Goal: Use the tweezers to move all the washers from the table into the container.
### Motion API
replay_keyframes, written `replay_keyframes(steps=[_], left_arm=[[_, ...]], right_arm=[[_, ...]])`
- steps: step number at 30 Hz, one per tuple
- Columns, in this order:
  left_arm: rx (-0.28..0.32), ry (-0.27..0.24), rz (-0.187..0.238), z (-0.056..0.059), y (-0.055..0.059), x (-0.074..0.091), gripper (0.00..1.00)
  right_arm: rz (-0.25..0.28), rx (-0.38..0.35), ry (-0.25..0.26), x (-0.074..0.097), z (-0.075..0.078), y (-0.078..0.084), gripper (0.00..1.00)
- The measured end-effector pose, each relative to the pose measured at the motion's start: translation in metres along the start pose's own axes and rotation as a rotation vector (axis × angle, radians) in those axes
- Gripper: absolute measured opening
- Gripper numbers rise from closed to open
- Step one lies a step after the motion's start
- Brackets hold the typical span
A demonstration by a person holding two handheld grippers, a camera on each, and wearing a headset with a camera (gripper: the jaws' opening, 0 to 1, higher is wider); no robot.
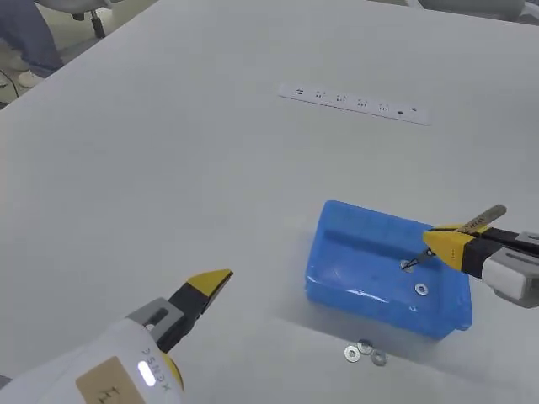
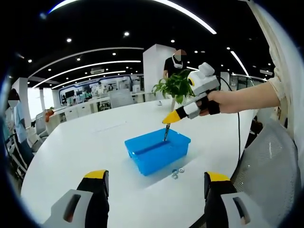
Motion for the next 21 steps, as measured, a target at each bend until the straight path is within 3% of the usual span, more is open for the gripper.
replay_keyframes(steps=[8,21], left_arm=[[0.001,0.000,-0.001,0.000,0.000,0.000,0.83],[0.000,0.002,-0.003,0.000,0.001,0.000,0.83]], right_arm=[[-0.102,-0.010,0.027,-0.012,0.012,0.016,0.03],[-0.156,0.004,0.046,-0.021,0.018,0.018,0.03]])
Point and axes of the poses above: the centre of the closed fingertips' face, and the gripper's own axes: x roughly backward along the fingers, z roughly to its right, y roughly out of its underside, the point moved 4 cm from there along x, roughly backward along the fingers, and after that the axes turned 14 degrees about -x, right-handed, at the moved point
